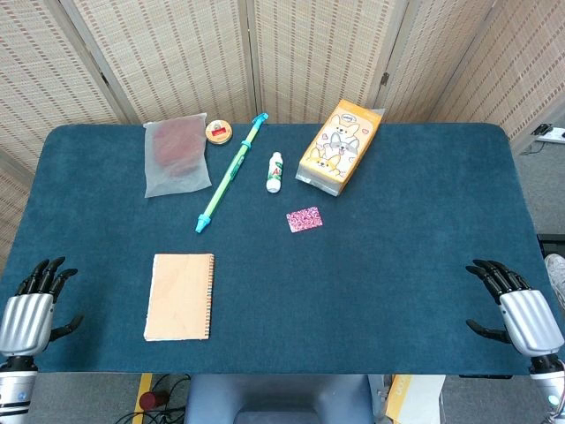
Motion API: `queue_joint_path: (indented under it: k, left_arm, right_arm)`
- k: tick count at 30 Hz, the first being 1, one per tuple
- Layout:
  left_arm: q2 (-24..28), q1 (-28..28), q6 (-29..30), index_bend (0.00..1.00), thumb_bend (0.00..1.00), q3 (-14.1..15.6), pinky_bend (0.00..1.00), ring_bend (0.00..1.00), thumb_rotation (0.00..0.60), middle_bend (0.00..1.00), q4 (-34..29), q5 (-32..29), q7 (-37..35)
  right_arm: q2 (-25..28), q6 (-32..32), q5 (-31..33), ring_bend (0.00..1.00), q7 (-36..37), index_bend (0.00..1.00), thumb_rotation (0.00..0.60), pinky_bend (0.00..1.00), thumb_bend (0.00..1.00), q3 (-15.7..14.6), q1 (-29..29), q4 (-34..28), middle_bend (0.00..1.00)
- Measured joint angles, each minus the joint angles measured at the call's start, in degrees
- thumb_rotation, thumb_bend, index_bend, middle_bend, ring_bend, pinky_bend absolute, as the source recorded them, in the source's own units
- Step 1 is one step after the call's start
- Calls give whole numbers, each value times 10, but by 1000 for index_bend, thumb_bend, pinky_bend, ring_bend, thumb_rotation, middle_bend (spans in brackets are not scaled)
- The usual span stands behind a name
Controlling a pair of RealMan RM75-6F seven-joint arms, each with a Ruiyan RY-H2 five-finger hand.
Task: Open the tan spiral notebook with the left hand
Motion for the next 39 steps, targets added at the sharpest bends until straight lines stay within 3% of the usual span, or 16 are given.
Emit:
queue_joint_path:
  k: [9, 18, 24, 30, 39]
  left_arm:
    - [-6, -6, -9, 244, 209, 1, 256, 94, 600, 136, 22, 7, -13]
    - [-23, -40, -41, 242, 168, 15, 256, 95, 600, 137, 133, 65, -106]
    - [-59, -75, -50, 242, 152, 30, 256, 96, 600, 137, 268, 125, -224]
    - [-121, -113, -31, 228, 152, 50, 256, 96, 600, 138, 442, 183, -338]
    - [-240, -157, 44, 214, 152, 87, 256, 104, 600, 162, 682, 247, -473]
  right_arm:
    - [8, 7, -7, 127, -9, 166, 600, 217, 142, 3, 3, -11, 172]
    - [24, 21, -17, 127, -27, 167, 600, 217, 141, 6, 1, -37, 172]
    - [36, 27, -24, 127, -44, 167, 600, 217, 142, 8, 1, -58, 172]
    - [47, 30, -28, 127, -62, 167, 600, 217, 142, 7, 0, -80, 172]
    - [50, 33, -26, 127, -84, 167, 600, 217, 138, 5, -7, -99, 172]
